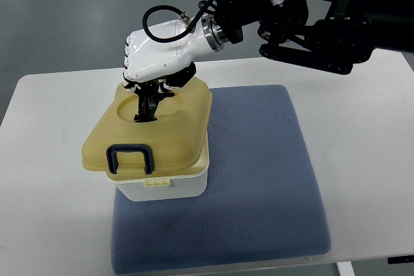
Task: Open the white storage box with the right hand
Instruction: 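Carry the lid away from the box and set it on the mat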
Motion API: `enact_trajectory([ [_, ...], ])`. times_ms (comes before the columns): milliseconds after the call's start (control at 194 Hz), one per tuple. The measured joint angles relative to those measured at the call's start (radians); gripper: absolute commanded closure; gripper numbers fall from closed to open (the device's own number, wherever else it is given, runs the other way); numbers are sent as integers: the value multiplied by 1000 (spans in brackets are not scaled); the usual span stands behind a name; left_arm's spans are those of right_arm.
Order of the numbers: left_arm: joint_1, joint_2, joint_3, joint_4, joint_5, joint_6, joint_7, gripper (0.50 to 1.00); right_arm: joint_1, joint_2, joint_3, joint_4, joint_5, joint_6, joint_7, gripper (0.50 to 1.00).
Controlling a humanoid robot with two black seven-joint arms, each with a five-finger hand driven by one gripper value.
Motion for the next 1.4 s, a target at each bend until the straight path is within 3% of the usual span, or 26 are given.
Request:
enact_trajectory([
  [314,0,0,0,0,0,-1,0,500,-24,-173,79,1,4,-4,4,1000],
  [741,0,0,0,0,0,-1,0,500,-231,-373,201,2,-1,-4,4,1000],
  [1400,0,0,0,0,0,0,0,500,-560,-444,411,1,-4,-34,4,1000],
])
